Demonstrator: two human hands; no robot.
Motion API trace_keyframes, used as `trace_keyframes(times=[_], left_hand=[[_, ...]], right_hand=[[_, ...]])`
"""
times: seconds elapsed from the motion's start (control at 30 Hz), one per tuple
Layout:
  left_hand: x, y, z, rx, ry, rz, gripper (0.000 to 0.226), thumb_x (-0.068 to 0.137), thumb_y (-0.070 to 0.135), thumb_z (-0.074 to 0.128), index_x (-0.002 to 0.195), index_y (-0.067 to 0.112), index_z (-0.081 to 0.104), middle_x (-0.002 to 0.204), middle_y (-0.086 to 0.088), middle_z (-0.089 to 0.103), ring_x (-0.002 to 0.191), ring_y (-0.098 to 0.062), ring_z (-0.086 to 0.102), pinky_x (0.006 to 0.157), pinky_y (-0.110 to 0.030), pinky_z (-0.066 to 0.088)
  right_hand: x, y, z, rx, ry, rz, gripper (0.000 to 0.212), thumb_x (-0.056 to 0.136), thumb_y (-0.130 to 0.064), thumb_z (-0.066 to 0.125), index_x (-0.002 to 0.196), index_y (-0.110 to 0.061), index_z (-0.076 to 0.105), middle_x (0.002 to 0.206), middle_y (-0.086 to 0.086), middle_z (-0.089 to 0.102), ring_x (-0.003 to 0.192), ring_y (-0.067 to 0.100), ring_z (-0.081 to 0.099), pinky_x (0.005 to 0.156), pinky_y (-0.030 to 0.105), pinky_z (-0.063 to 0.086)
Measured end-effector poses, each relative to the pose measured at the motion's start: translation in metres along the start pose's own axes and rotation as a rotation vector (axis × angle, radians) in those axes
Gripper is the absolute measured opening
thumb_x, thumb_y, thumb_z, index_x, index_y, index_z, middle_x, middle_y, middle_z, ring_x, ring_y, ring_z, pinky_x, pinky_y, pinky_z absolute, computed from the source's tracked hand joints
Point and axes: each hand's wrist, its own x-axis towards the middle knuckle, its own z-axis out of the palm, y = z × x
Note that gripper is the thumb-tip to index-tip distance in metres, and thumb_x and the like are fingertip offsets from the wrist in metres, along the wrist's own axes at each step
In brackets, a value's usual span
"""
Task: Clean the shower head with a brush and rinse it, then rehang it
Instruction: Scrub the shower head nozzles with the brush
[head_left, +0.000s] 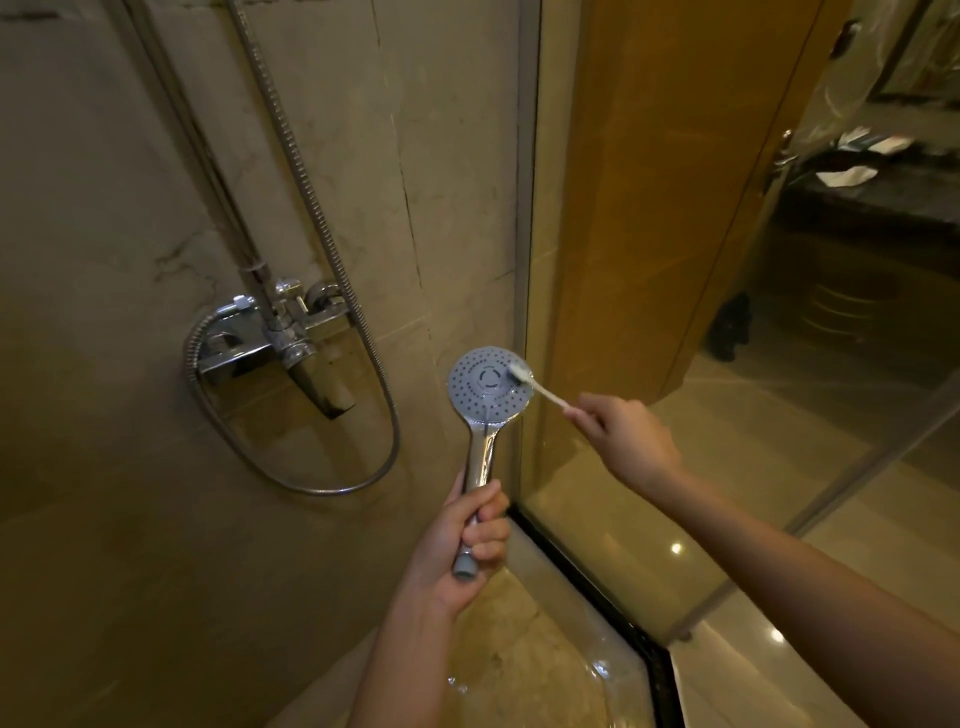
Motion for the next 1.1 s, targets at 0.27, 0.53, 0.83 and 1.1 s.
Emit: trace_keyframes(times=[0.27, 0.53, 0.83, 1.1], left_hand=[[-0.017, -0.008, 0.004, 0.227, 0.075, 0.111, 0.057, 0.088, -0.001, 0.048, 0.138, 0.026, 0.039, 0.054, 0.001, 0.036, 0.031, 0.0, 0.031, 0.027, -0.011, 0.026], [-0.034, -0.019, 0.011, 0.423, 0.155, 0.182, 0.056, 0.089, -0.002, 0.05, 0.123, 0.042, 0.045, 0.052, 0.002, 0.039, 0.032, -0.001, 0.029, 0.03, -0.013, 0.023], [-0.043, -0.038, -0.001, 0.345, 0.215, 0.23, 0.056, 0.088, 0.0, 0.051, 0.128, 0.038, 0.044, 0.053, 0.002, 0.039, 0.032, 0.0, 0.029, 0.029, -0.013, 0.023], [-0.053, -0.03, -0.014, 0.259, 0.193, 0.261, 0.061, 0.087, 0.001, 0.052, 0.137, 0.033, 0.039, 0.055, 0.001, 0.038, 0.033, -0.001, 0.029, 0.028, -0.013, 0.025]], right_hand=[[0.014, 0.004, -0.012, 0.041, 0.011, 0.001, 0.03, 0.096, -0.043, 0.044, 0.077, -0.024, 0.057, 0.066, -0.003, 0.059, 0.063, 0.016, 0.059, 0.06, 0.04, 0.053], [0.0, -0.037, -0.005, -0.135, -0.119, -0.316, 0.022, 0.098, -0.044, 0.041, 0.092, -0.031, 0.059, 0.069, -0.012, 0.053, 0.059, 0.003, 0.051, 0.047, 0.017, 0.031], [-0.007, -0.029, 0.001, -0.172, -0.153, -0.377, 0.025, 0.097, -0.048, 0.04, 0.092, -0.03, 0.058, 0.069, -0.007, 0.057, 0.06, 0.01, 0.058, 0.054, 0.029, 0.051], [0.001, -0.033, 0.012, 0.016, -0.116, -0.236, 0.029, 0.097, -0.041, 0.045, 0.07, -0.031, 0.05, 0.066, -0.005, 0.057, 0.059, 0.014, 0.056, 0.058, 0.036, 0.049]])
